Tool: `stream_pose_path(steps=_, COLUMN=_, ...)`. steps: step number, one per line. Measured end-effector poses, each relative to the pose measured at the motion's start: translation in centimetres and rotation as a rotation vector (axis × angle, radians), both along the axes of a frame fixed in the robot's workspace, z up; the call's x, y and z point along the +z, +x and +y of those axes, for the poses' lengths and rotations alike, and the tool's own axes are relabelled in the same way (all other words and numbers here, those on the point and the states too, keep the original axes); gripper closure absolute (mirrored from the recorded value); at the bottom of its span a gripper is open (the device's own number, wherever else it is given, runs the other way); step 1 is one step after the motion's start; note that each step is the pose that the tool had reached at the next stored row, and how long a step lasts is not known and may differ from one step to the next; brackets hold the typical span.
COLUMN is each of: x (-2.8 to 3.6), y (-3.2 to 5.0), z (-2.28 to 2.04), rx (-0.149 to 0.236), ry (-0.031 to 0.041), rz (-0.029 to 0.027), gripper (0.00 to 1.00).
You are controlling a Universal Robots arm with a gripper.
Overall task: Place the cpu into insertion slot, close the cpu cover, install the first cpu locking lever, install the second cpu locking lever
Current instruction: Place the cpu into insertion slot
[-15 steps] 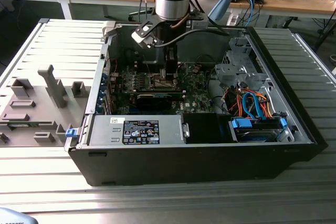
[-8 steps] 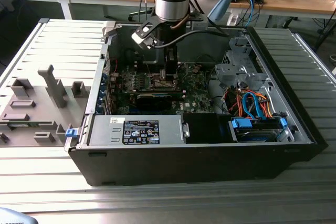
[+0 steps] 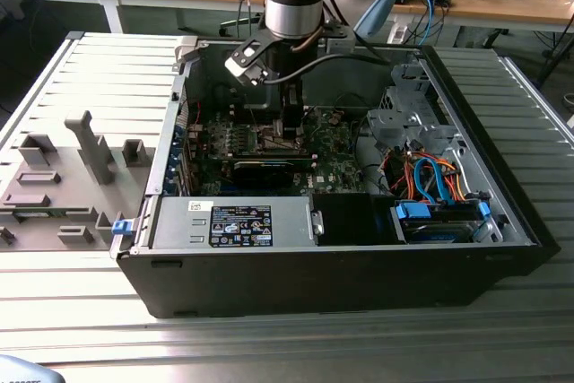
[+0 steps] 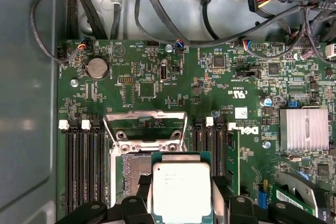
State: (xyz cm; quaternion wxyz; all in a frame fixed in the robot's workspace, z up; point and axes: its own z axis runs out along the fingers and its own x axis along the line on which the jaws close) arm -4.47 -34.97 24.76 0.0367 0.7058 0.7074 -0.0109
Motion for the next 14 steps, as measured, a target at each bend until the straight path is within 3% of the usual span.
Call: stream_pose_path(steps=14, x=-0.48, y=0.0, z=0.0, rx=0.0, ry=0.0001, rz=-0.0001, gripper=0.46)
